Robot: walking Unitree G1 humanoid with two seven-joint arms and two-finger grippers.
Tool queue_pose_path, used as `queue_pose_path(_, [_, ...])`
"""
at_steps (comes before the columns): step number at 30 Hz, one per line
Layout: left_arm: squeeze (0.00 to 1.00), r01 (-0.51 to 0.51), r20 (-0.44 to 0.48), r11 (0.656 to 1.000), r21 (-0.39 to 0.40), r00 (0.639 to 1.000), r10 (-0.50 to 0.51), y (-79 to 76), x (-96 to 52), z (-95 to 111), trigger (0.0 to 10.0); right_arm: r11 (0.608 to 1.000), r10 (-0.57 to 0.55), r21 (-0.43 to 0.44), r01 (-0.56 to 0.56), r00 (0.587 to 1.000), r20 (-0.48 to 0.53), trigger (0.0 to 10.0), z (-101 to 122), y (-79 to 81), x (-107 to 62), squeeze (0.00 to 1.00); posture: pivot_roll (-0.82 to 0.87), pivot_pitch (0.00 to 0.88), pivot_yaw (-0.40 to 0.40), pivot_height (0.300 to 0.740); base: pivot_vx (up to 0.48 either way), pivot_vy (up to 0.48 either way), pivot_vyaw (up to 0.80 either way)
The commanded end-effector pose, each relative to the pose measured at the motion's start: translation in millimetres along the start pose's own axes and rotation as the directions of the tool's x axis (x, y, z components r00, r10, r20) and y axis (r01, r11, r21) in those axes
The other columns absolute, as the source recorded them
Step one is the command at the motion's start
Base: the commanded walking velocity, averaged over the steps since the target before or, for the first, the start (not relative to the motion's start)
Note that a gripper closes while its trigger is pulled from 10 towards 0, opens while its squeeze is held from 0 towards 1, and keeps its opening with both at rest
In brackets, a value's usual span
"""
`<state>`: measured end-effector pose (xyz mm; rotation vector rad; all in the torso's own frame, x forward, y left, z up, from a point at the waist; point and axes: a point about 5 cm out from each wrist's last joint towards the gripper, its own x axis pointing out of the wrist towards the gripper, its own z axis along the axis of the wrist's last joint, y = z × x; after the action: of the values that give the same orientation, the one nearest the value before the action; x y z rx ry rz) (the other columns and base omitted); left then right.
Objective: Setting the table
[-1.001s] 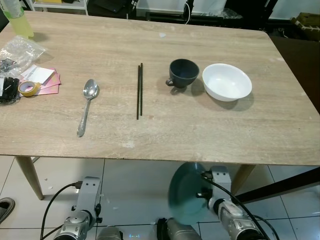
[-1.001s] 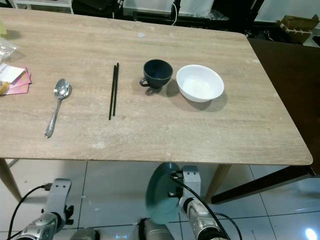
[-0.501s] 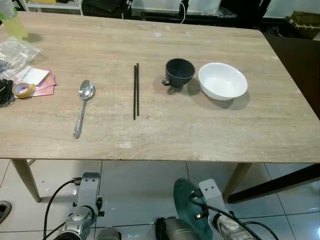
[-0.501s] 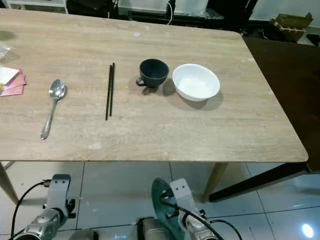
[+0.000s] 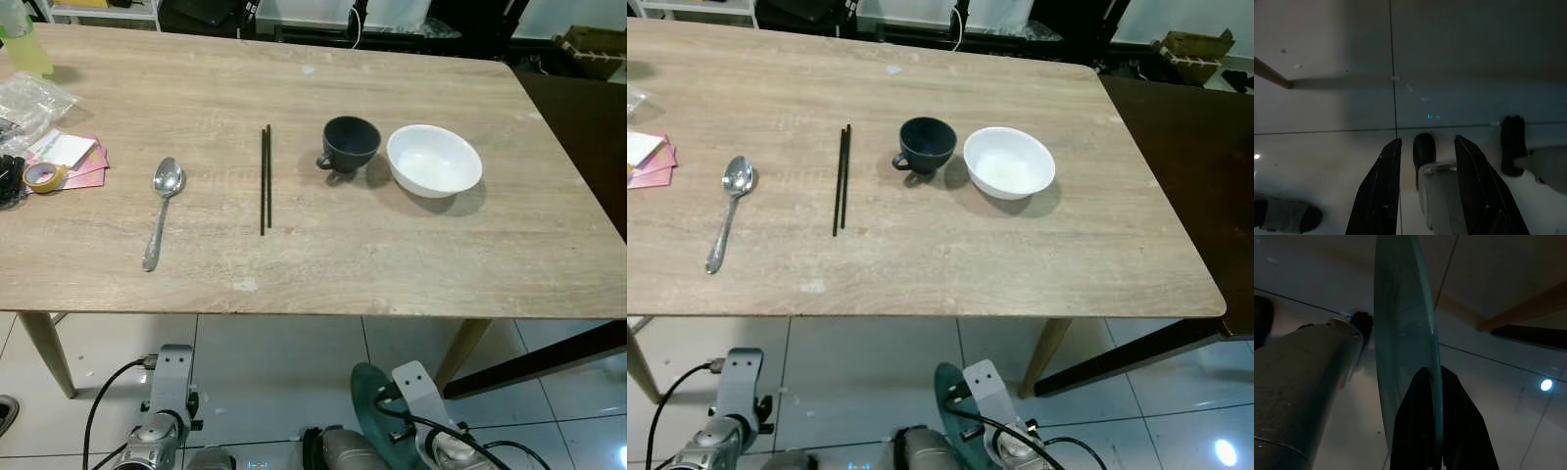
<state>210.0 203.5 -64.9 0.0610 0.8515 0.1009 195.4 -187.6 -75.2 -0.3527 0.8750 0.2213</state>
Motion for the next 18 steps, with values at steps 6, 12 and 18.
queue_pose_path(6, [0.0, 0.017, 0.004, 1.0, -0.012, 1.0, -0.017, -2.1, -0.4, -2.3, 10.0, 1.0, -0.018, 0.015, 0.018, 1.0, -0.021, 10.0, -9.0, -6.3, -2.6, 0.0, 0.09, 0.07, -0.068, 0.74, 0.0, 0.0, 0.0])
queue_pose_path(12, [0.0, 0.039, 0.013, 0.999, -0.023, 0.999, -0.039, -3.1, -0.9, -3.3, 10.0, 0.986, -0.002, 0.168, 0.004, 1.0, -0.009, 10.0, -10.1, -5.2, -3.0, 0.0, 0.09, 0.068, -0.066, 0.74, 0.0, 0.0, 0.0])
queue_pose_path(18, [0.0, 0.015, 0.043, 0.998, -0.055, 0.999, -0.013, 1.5, -1.4, -1.3, 10.0, 0.982, 0.005, 0.186, -0.008, 1.0, 0.017, 10.0, -10.5, -4.5, -4.0, 0.0, 0.09, 0.065, -0.069, 0.74, 0.0, 0.0, 0.0])
